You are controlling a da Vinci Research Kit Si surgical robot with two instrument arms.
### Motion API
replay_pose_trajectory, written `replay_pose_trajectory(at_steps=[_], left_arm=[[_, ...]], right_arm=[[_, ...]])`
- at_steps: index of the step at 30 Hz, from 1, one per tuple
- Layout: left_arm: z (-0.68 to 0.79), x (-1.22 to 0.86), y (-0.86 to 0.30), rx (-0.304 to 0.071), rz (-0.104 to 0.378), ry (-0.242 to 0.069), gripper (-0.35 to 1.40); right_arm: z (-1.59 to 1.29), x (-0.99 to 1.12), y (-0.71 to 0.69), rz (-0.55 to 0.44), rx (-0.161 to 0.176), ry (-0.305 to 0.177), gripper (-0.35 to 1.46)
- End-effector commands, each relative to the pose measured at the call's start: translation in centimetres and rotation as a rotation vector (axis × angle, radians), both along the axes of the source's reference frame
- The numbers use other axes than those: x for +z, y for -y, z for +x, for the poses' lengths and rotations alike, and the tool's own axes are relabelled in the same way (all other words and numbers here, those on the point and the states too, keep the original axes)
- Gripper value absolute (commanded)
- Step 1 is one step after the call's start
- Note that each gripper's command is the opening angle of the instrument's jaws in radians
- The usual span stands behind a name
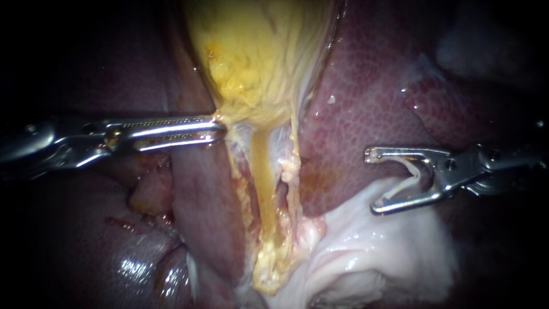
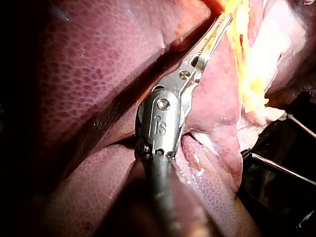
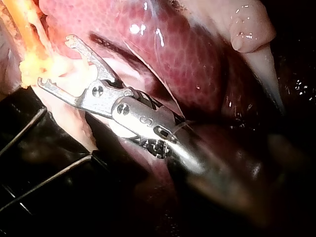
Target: Grabbing gallbladder
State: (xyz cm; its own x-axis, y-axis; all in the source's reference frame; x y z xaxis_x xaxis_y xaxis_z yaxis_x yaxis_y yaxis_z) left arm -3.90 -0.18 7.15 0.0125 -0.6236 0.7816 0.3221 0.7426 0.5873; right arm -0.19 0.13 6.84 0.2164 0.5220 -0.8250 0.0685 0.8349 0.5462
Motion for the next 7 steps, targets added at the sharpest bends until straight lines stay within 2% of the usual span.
replay_pose_trajectory(at_steps=[1, 5, 7], left_arm=[[0.0, 0.0, 0.0, -0.001, -0.001, -0.001, -0.35], [0.02, 0.0, 0.01, 0.0, -0.001, 0.0, -0.35], [0.03, 0.0, 0.0, -0.002, 0.004, 0.004, -0.1]], right_arm=[[0.0, 0.0, 0.0, 0.0, 0.0, 0.0, 0.6], [0.0, 0.01, 0.0, 0.0, 0.001, 0.0, 0.6], [0.0, 0.01, 0.0, 0.0, 0.001, 0.0, 0.6]])
